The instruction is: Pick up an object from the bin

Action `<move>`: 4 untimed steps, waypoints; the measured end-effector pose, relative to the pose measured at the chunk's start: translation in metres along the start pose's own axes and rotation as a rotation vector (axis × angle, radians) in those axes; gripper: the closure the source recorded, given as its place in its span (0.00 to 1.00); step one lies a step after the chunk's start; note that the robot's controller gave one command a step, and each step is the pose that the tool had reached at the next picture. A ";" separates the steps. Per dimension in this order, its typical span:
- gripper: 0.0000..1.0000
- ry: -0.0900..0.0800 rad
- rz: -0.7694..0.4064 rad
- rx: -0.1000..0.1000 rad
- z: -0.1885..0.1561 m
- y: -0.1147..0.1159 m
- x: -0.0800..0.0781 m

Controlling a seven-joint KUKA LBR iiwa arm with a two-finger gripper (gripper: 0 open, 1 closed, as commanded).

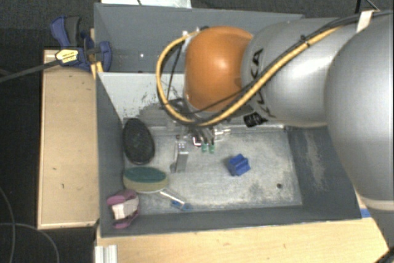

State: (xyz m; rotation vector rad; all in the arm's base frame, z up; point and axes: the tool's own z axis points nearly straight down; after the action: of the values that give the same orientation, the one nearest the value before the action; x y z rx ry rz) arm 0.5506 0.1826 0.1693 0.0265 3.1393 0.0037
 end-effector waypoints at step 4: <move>1.00 0.004 -0.580 0.011 0.064 0.042 0.018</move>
Offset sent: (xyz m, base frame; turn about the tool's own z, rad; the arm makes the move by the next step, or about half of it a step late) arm -0.0294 0.0350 -0.0993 -0.5124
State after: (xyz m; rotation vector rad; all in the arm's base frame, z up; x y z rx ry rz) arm 0.5331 0.2252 0.1051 -0.8726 3.0188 -0.0147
